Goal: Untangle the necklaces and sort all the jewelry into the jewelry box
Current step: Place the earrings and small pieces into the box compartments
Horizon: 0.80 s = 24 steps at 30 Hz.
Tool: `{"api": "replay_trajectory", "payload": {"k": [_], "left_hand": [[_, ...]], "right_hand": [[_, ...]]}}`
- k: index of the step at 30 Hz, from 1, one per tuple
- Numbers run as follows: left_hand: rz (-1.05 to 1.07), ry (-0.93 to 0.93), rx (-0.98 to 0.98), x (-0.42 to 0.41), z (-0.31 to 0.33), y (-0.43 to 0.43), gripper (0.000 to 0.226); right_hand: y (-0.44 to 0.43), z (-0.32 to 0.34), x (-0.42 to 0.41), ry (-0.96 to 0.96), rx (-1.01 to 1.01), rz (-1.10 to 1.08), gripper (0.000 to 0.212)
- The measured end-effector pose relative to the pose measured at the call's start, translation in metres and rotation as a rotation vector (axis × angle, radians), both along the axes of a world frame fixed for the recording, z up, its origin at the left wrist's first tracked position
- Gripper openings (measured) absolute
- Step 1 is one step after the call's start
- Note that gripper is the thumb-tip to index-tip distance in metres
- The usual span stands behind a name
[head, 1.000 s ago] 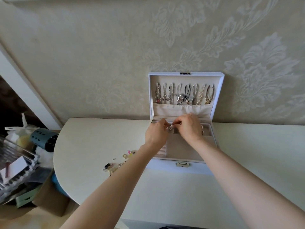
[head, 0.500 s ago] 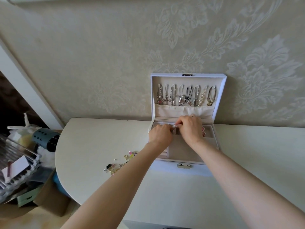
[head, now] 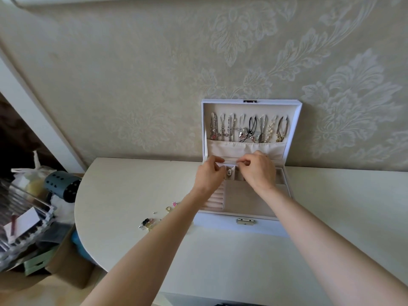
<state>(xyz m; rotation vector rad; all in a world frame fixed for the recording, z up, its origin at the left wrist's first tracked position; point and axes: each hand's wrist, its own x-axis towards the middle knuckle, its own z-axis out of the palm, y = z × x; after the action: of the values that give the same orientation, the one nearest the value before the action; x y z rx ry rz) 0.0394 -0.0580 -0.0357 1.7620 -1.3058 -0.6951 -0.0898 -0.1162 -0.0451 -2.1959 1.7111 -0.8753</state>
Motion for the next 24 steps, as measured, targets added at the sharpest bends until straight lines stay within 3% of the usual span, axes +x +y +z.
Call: {"api": "replay_trajectory", "payload": {"k": [3,5,8,13,21,24], "left_hand": [[-0.058,0.554,0.008,0.003,0.007,0.002,0.027],[-0.096,0.707,0.014,0.004,0.008,0.003,0.031],[-0.112,0.688,0.003,0.006,0.004,0.004,0.035],[-0.098,0.790,-0.033,0.009,0.000,0.005,0.022],[-0.074,0.790,-0.017,0.007,0.004,0.001,0.010],[-0.055,0.791,-0.043,0.009,0.008,-0.003,0.012]], "right_hand": [[-0.001,0.006,-0.002,-0.246,0.090,0.072,0.026],[0.003,0.011,-0.002,-0.442,0.166,0.188,0.035],[0.012,0.019,-0.001,-0.570,0.275,0.338,0.035],[0.015,0.017,0.001,-0.489,0.325,0.428,0.035],[0.011,0.010,0.003,-0.429,0.124,0.370,0.018],[0.011,0.015,0.001,-0.479,0.177,0.377,0.033]]}}
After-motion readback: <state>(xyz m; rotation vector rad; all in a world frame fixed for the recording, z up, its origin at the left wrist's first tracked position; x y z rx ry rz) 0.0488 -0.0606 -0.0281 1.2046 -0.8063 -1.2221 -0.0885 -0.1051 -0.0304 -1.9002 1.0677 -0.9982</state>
